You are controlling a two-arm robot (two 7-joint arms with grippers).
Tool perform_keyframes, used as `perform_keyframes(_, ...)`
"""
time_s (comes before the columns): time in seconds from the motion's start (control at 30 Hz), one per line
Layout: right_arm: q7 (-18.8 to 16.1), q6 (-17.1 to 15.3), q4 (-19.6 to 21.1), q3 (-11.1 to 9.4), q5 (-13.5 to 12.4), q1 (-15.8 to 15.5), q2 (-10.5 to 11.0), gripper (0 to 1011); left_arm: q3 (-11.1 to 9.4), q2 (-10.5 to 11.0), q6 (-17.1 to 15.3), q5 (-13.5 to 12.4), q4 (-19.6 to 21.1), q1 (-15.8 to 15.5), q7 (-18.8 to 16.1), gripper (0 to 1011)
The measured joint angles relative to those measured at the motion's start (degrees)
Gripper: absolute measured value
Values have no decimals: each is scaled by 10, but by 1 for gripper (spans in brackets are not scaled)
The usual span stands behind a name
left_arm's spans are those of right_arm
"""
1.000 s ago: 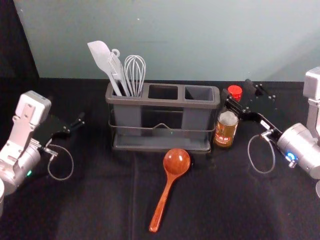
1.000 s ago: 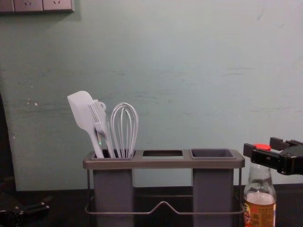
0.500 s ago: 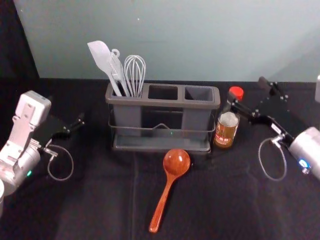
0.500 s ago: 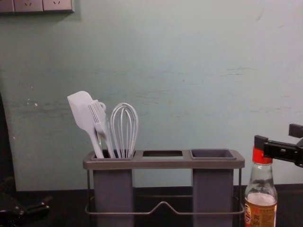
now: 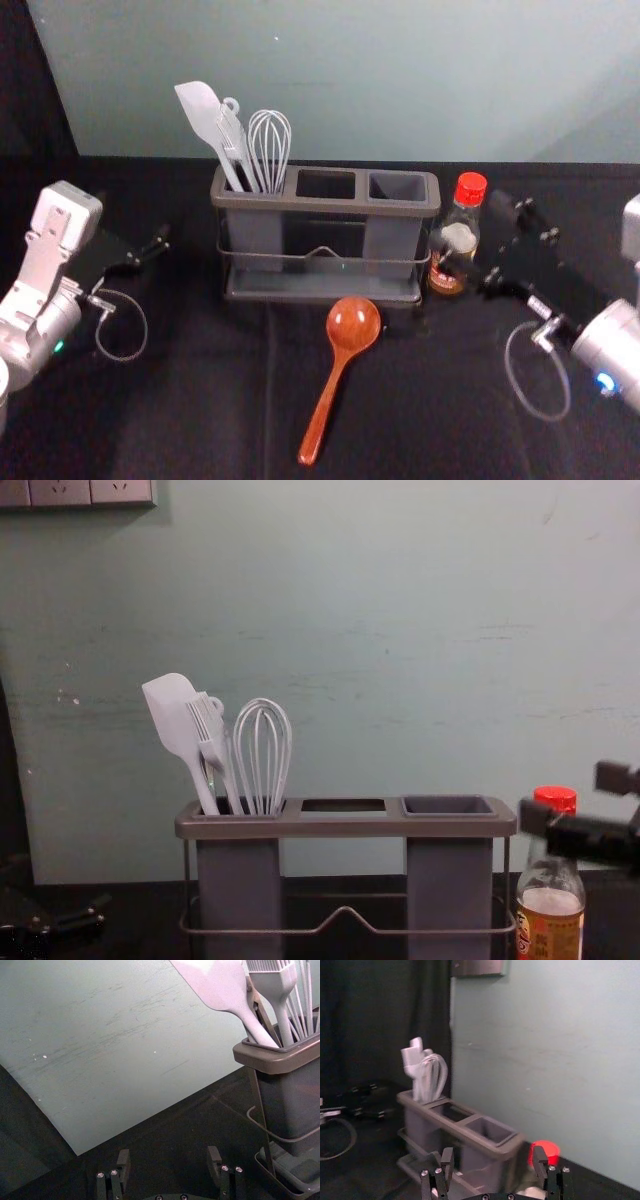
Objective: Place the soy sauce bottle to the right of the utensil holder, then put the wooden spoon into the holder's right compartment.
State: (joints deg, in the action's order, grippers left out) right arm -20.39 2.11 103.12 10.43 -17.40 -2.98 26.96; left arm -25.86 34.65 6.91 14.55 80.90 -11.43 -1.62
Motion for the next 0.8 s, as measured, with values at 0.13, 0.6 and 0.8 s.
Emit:
perform_keyframes(0.13,-6,-2,4,15,5,-6,-1,1004,0,0,0,0,0,0,0,1005)
perform_keyframes(0.6,-22,-3,-47,70,20,17,-24,1004,0,0,0,0,0,0,0,1005)
perform_keyframes(0.8,-22,-3,-44,68,19,16,-23,1004,0,0,0,0,0,0,0,1005)
